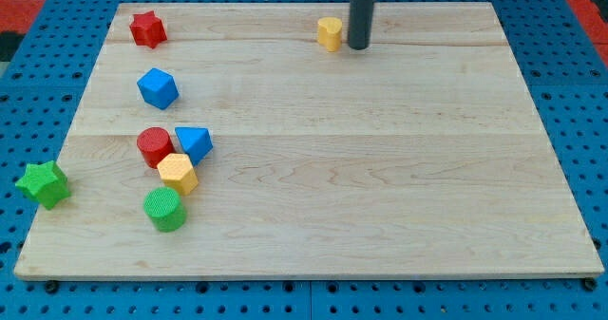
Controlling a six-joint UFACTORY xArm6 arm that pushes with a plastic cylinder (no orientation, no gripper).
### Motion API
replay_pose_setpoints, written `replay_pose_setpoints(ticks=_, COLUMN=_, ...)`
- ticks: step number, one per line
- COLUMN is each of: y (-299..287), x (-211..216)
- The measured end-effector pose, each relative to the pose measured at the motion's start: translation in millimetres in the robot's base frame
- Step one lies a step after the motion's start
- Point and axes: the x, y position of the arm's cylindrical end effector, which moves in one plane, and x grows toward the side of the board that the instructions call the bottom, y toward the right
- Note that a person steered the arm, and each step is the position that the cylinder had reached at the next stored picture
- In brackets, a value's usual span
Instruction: Move the yellow heart to the top centre of the board
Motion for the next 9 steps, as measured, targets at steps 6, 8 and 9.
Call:
replay_pose_setpoints(ticks=6, y=-53.1, x=33.5)
replay_pose_setpoints(ticks=8, y=-125.4, x=42.4)
replay_pose_setpoints(ticks=9, y=-127.7, x=10.9)
